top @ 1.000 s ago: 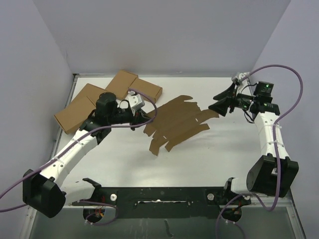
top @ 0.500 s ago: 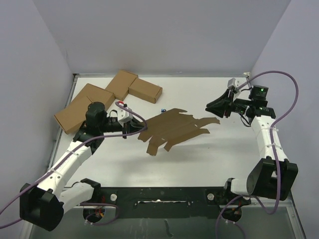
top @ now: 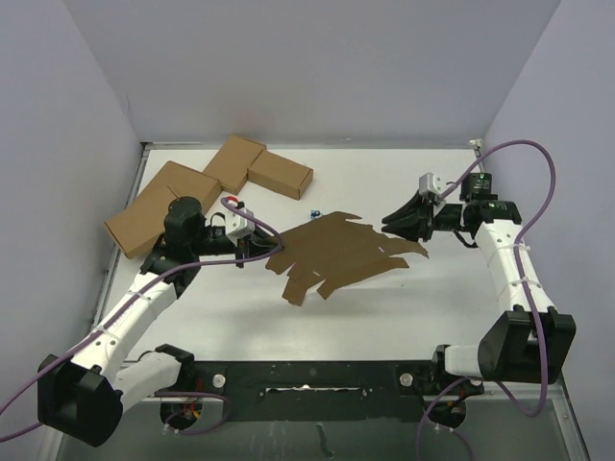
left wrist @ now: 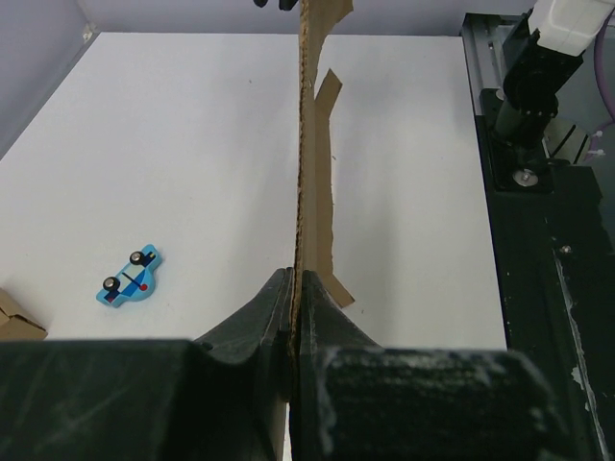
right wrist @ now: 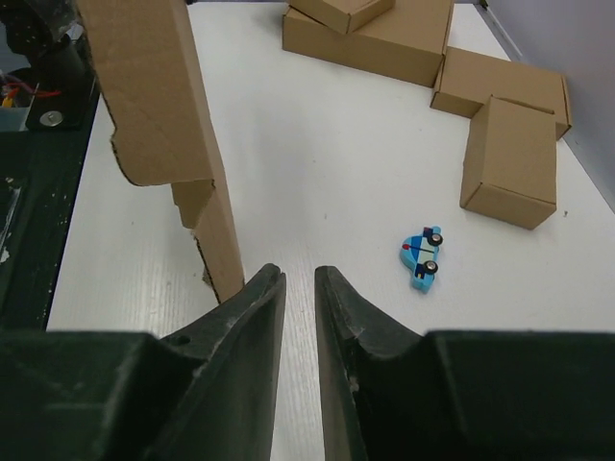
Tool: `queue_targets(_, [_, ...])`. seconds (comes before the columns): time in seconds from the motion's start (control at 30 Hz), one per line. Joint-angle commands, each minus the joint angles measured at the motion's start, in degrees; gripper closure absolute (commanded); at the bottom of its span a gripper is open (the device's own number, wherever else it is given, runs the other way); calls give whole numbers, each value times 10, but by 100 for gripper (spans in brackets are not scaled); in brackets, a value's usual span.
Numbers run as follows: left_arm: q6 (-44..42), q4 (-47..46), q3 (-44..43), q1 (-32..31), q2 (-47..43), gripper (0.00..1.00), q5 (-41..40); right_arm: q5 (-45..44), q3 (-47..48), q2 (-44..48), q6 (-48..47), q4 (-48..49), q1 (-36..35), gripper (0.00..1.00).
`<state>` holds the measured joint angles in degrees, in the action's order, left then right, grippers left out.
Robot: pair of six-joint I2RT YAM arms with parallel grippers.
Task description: Fold the paper box
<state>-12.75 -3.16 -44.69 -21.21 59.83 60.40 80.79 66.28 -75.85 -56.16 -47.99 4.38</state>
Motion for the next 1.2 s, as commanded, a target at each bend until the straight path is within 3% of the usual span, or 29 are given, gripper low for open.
queue_targets(0.0, [-9, -30, -7, 3, -14, 100, 13, 44, 34, 19, -105, -82, -10, 78])
queue_targets(0.77, [-5, -38, -5, 8, -12, 100, -13, 4, 49, 19, -163, -165, -62, 60])
queue_targets(1.17, [4, -72, 14, 8, -10, 100, 40, -32, 27, 4, -55, -60, -78, 52])
